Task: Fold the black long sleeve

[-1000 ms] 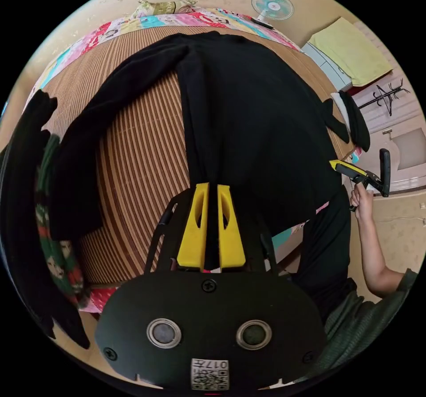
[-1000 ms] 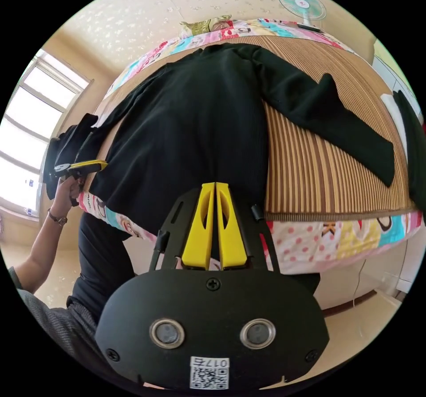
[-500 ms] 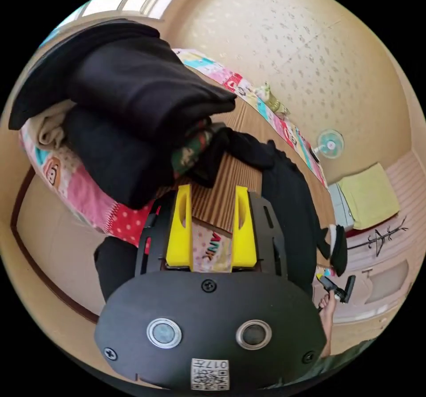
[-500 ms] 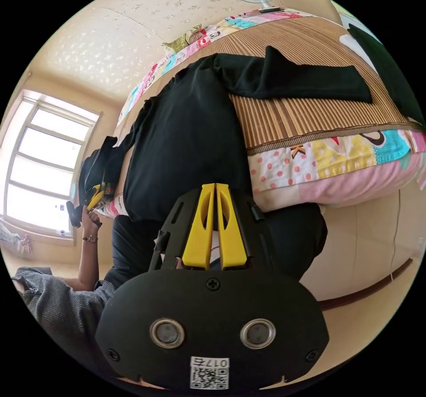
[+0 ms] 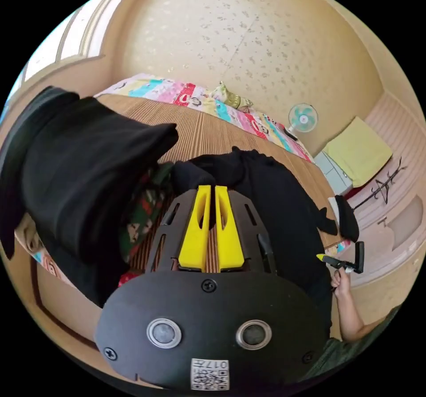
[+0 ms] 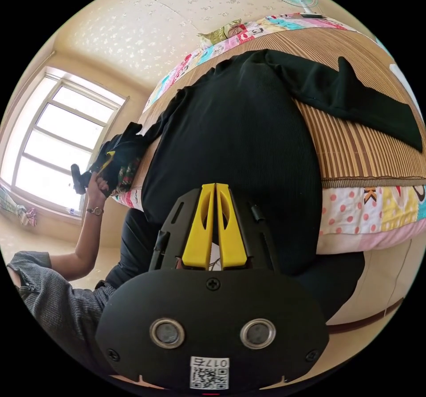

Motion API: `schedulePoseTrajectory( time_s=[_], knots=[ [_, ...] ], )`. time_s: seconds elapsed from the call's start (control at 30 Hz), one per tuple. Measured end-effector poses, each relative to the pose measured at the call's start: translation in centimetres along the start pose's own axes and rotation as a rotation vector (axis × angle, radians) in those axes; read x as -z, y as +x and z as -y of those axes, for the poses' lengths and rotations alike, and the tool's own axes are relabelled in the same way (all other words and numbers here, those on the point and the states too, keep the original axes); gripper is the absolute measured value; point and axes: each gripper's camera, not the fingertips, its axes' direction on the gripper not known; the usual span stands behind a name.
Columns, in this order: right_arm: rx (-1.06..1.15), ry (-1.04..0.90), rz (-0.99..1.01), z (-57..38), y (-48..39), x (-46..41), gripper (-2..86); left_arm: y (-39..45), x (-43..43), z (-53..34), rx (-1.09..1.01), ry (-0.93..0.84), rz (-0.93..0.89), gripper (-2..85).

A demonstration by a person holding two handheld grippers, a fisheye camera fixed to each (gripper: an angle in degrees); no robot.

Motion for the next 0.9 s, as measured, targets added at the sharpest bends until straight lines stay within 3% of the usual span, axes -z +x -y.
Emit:
schedulePoseTrajectory(
  time_s=[0.17, 0.3, 0.37, 0.43, 0.5, 0.57, 0.67, 0.73, 0.8, 0.9],
  knots=[
    [-0.022, 0.008, 0.074, -0.1, 1.4, 2.5, 0.5, 1.8, 12.2, 5.5, -0.353, 0.123, 0.101, -0.5],
    [-0.019, 0.033, 0.114, -0.6, 1.7, 4.8, 0.4, -2.7, 18.6, 4.4, -0.423, 0.061, 0.15, -0.4],
    [-0.008, 0.032, 0.127, -0.8, 1.9, 5.6, 0.4, -6.4, 20.9, -0.1, -0.467, 0.046, 0.215, -0.3],
    [0.01, 0.037, 0.15, -1.2, 2.1, 6.8, 0.4, -10.0, 22.0, -4.1, -0.349, 0.049, 0.385, -0.2],
    [0.017, 0.047, 0.16, -1.4, 2.3, 7.9, 0.4, -14.0, 23.5, -8.5, -0.175, 0.068, 0.433, 0.2],
    [0.019, 0.064, 0.156, -1.5, 2.5, 9.2, 0.4, -18.1, 26.3, -14.5, 0.05, 0.158, 0.26, 2.6],
    [0.044, 0.106, 0.169, -1.0, 2.4, 11.5, 0.4, -20.1, 27.4, -20.4, 0.239, 0.286, -0.016, 7.8],
    [0.068, 0.124, 0.173, 0.2, 2.1, 12.9, 0.4, -20.0, 25.6, -21.3, 0.295, 0.272, -0.112, 9.8],
    [0.107, 0.131, 0.168, 1.3, 1.5, 13.7, 0.4, -19.6, 23.2, -20.2, 0.319, 0.199, -0.141, 13.0],
    [0.174, 0.13, 0.112, 2.4, 1.1, 14.3, 0.4, -18.5, 21.8, -16.8, 0.293, 0.182, -0.016, 17.1]
  ],
)
